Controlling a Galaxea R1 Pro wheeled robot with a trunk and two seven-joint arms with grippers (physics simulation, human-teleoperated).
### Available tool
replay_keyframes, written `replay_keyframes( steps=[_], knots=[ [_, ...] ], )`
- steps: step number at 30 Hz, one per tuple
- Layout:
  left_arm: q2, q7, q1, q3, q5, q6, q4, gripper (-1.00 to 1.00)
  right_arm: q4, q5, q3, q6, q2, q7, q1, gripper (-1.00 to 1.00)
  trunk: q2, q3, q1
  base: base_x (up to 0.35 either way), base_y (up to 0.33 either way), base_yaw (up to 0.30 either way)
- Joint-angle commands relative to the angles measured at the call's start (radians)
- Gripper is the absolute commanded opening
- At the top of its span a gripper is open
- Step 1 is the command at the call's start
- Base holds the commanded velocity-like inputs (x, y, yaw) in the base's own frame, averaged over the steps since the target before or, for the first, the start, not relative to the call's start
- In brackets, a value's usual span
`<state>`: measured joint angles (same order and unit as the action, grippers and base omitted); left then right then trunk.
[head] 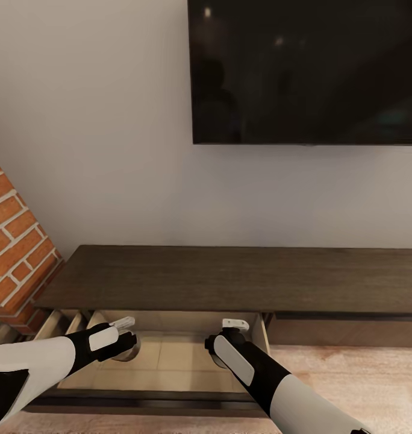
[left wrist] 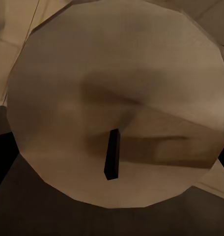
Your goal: Place each of the two pumpkins and all three candles from the living room inside a cabinet in the living room (use any cabinet), then make sure every cabinet is closed, and position the cauldron so it is next to a table in the living room.
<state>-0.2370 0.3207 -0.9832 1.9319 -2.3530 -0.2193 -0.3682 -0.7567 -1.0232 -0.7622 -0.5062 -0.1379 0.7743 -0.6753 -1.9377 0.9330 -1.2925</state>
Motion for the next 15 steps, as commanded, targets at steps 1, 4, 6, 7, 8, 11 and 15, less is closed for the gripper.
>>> replay_keyframes(
  steps=[1,4,6,7,8,11,15],
  knots=[
    [-0.001,0.005,-0.002,0.004,-0.003,0.0,-0.003,-1.0,-0.001,-0.006,-0.003,-0.002,0.001,0.008,-0.001,-1.0,-0.001,0.002,0.0,0.0,0.0,0.0],
    [-0.001,0.005,-0.002,0.004,-0.003,0.0,-0.003,-1.0,-0.001,-0.006,-0.003,-0.002,0.001,0.008,-0.001,-1.0,-0.001,0.007,0.0,0.0,0.0,0.0],
    [-0.001,0.005,-0.002,0.004,-0.003,0.001,-0.003,-1.0,-0.001,-0.005,-0.003,-0.001,0.001,0.008,-0.001,-1.0,-0.001,0.01,0.0,0.0,0.0,0.0],
    [-0.001,0.005,-0.002,0.004,-0.003,0.001,-0.003,-1.0,-0.001,-0.005,-0.003,-0.001,0.001,0.008,-0.001,-1.0,-0.001,0.012,0.0,0.0,0.0,0.0],
    [-0.001,0.005,-0.002,0.004,-0.003,0.001,-0.003,-1.0,-0.001,-0.005,-0.003,-0.001,0.001,0.008,-0.001,-1.0,-0.001,0.013,0.0,0.0,0.0,0.0],
    [-0.001,0.005,-0.002,0.004,-0.003,0.001,-0.003,-1.0,-0.001,-0.005,-0.003,-0.001,0.001,0.008,-0.001,-1.0,-0.001,0.018,0.0,0.0,0.0,0.0],
    [-0.001,0.005,-0.002,0.004,-0.003,0.001,-0.003,-1.0,-0.001,-0.005,-0.003,-0.001,0.001,0.008,-0.001,-1.0,-0.001,0.024,0.0,0.0,0.0,0.0]
  ],
)
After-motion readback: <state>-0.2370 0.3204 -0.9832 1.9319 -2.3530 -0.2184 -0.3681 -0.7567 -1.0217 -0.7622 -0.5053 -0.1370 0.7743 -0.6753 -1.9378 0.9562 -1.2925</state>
